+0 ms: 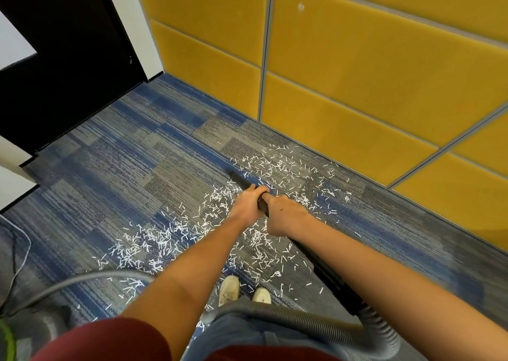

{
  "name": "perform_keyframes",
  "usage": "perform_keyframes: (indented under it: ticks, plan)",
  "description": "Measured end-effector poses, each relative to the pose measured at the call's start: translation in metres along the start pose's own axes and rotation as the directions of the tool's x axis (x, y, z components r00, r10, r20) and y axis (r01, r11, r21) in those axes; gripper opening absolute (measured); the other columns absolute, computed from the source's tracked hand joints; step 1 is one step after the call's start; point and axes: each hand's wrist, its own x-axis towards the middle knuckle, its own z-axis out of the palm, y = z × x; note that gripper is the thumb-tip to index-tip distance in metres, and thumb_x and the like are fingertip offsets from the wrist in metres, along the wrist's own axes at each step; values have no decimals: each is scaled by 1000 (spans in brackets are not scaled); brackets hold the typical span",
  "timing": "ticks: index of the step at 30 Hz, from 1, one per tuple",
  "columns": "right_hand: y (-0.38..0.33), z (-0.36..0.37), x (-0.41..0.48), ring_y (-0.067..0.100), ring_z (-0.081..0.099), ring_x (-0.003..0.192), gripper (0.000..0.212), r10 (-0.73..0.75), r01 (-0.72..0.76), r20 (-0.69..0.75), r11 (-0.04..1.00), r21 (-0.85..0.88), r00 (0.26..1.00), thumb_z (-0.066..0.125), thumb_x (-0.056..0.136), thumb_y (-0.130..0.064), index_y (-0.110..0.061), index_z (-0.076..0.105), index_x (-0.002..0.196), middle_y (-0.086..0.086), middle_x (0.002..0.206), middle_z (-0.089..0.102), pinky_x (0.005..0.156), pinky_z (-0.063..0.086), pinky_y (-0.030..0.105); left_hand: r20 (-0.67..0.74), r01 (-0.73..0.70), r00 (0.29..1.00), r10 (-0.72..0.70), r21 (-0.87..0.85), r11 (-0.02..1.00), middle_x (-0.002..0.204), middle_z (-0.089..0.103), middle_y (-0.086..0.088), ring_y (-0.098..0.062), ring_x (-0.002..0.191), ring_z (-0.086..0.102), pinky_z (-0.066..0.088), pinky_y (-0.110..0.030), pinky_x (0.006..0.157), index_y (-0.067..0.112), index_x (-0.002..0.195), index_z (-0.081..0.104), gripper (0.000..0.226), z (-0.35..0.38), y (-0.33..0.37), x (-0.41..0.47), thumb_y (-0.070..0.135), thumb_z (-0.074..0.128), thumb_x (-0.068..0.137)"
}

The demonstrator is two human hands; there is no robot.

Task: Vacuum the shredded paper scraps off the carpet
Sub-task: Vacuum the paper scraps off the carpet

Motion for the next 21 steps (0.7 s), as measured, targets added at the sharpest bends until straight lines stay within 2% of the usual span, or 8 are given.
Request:
perform_keyframes:
  ticks: [2, 8, 11, 15, 19, 21]
  plan:
    - [1, -1, 2, 23, 58, 94, 54, 15, -15, 3, 1000, 9, 1000, 56, 86, -4, -15, 36, 136, 3, 98, 43, 78, 51, 31, 4, -15, 1000, 15, -11, 1000, 104, 58, -8, -26, 86, 59, 50, -39, 82, 18, 107, 62, 36, 2, 2, 4, -2, 62, 78]
    - [4, -9, 10, 24, 58, 96, 57, 45, -45, 8, 999, 22, 999, 56, 86, -4, -13, 34, 137, 4, 98, 40, 82, 52, 32, 9, -31, 999, 31, -9, 999, 105, 58, -9, -23, 87, 58, 50, -36, 79, 17, 108, 60, 36, 2, 3, 19, -5, 60, 80]
    - [3, -14, 16, 23, 55, 87, 54, 40, -40, 2, 999, 23, 999, 56, 86, -3, -12, 35, 135, 4, 96, 41, 78, 51, 31, 2, -41, 999, 42, -29, 999, 105, 58, -9, -25, 88, 58, 50, -39, 81, 17, 108, 61, 37, 0, 1, 27, -6, 60, 79]
    - [1, -20, 27, 23, 57, 90, 53, 29, -29, -5, 999, 17, 1000, 56, 87, -3, -13, 36, 135, 4, 97, 43, 76, 50, 31, -5, -26, 1000, 25, -40, 999, 106, 57, -10, -29, 89, 59, 50, -42, 81, 19, 108, 61, 40, -2, -5, 36, -7, 59, 78]
    - [0, -26, 39, 27, 59, 104, 57, 21, -21, -4, 999, 37, 1000, 55, 88, -5, -13, 33, 139, 10, 114, 51, 80, 50, 33, -21, -12, 1000, 11, -49, 999, 103, 55, -7, -27, 84, 58, 51, -42, 78, 22, 106, 62, 39, -7, -10, 48, -5, 58, 79]
    - [1, -29, 44, 27, 59, 104, 57, 23, -23, -6, 999, 40, 1000, 56, 87, -5, -13, 33, 139, 10, 117, 51, 81, 51, 34, -16, -9, 1000, 8, -49, 999, 101, 54, -6, -26, 84, 57, 50, -42, 78, 21, 105, 62, 37, -10, -9, 54, -5, 59, 79]
